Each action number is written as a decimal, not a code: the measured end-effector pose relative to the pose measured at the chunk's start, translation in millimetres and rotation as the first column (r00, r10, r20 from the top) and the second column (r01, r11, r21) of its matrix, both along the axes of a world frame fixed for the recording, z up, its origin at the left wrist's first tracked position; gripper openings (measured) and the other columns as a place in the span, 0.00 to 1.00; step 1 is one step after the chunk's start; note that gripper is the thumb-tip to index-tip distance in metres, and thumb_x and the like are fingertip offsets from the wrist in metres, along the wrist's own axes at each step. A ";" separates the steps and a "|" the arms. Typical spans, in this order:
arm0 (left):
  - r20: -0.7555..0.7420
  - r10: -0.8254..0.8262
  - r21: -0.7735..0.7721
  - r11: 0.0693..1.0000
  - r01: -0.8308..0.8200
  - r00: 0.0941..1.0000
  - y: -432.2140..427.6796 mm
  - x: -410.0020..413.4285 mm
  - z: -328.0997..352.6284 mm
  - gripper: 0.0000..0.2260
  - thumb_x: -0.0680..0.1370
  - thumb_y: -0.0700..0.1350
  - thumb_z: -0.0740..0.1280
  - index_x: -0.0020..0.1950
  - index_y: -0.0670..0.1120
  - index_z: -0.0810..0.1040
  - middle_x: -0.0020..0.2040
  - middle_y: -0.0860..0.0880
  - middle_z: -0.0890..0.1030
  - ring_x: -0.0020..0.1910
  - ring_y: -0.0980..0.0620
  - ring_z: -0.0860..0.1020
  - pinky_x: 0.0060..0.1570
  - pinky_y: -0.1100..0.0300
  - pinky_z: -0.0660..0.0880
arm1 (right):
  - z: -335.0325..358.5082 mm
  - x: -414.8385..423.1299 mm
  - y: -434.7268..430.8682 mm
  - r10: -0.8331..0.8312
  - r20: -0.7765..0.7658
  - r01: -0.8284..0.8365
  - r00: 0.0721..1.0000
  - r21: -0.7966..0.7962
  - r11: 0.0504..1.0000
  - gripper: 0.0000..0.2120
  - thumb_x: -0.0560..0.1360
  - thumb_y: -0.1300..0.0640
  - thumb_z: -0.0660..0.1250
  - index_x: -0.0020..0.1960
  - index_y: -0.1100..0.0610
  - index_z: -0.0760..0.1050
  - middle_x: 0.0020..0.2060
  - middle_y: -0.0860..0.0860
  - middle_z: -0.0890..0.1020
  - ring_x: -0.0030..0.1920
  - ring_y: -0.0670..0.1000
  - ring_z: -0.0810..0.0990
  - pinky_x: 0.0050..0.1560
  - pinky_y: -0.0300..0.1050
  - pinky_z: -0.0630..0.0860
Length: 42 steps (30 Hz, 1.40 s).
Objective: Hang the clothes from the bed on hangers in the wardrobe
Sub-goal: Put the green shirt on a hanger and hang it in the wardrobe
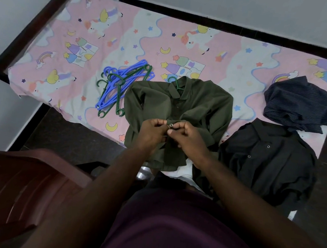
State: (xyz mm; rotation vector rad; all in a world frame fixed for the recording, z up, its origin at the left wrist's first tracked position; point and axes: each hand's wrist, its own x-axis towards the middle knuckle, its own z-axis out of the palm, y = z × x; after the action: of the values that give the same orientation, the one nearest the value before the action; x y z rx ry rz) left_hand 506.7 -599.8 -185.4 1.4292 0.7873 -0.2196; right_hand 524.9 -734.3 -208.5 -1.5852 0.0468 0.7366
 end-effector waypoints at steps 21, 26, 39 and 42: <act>-0.180 0.155 -0.143 0.973 -0.182 0.971 -13.3 3.3 -33.3 0.12 0.75 0.26 0.63 0.45 0.42 0.73 0.38 0.42 0.76 0.36 0.48 0.77 0.34 0.59 0.77 | -39.7 -10.1 -20.5 -0.015 0.119 0.041 0.993 -0.216 0.976 0.23 0.70 0.60 0.73 0.63 0.55 0.72 0.54 0.47 0.78 0.54 0.44 0.77 0.58 0.43 0.76; -0.090 0.207 -0.401 0.888 -0.226 0.974 -22.4 27.4 -12.5 0.11 0.78 0.27 0.61 0.46 0.43 0.72 0.42 0.43 0.76 0.40 0.50 0.78 0.40 0.59 0.79 | -51.6 -14.3 -12.9 -0.022 0.304 0.106 0.952 -0.262 0.959 0.18 0.74 0.66 0.66 0.64 0.60 0.75 0.58 0.56 0.81 0.59 0.54 0.79 0.59 0.44 0.74; -0.358 -0.550 0.513 0.559 0.651 0.754 1.3 -4.9 -69.8 0.42 0.69 0.53 0.77 0.77 0.45 0.60 0.73 0.40 0.66 0.71 0.41 0.66 0.68 0.50 0.66 | -19.7 41.2 -31.1 -0.359 -0.231 0.387 0.904 0.087 0.918 0.09 0.83 0.62 0.58 0.51 0.56 0.76 0.52 0.54 0.81 0.49 0.52 0.81 0.43 0.49 0.81; -0.248 -0.528 0.553 0.611 0.566 0.812 9.9 2.9 -75.3 0.19 0.76 0.48 0.70 0.64 0.41 0.77 0.60 0.40 0.79 0.60 0.40 0.77 0.59 0.50 0.74 | -13.9 43.4 -31.1 -0.351 -0.225 0.382 0.909 0.112 0.917 0.11 0.83 0.63 0.57 0.49 0.56 0.77 0.45 0.52 0.82 0.44 0.49 0.82 0.41 0.49 0.81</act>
State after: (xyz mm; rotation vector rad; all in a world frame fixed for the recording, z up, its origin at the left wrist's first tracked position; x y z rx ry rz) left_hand 509.6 -590.0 -260.7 2.2909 0.4418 -0.5207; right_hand 568.3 -765.4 -222.4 -1.2992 0.4183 0.5830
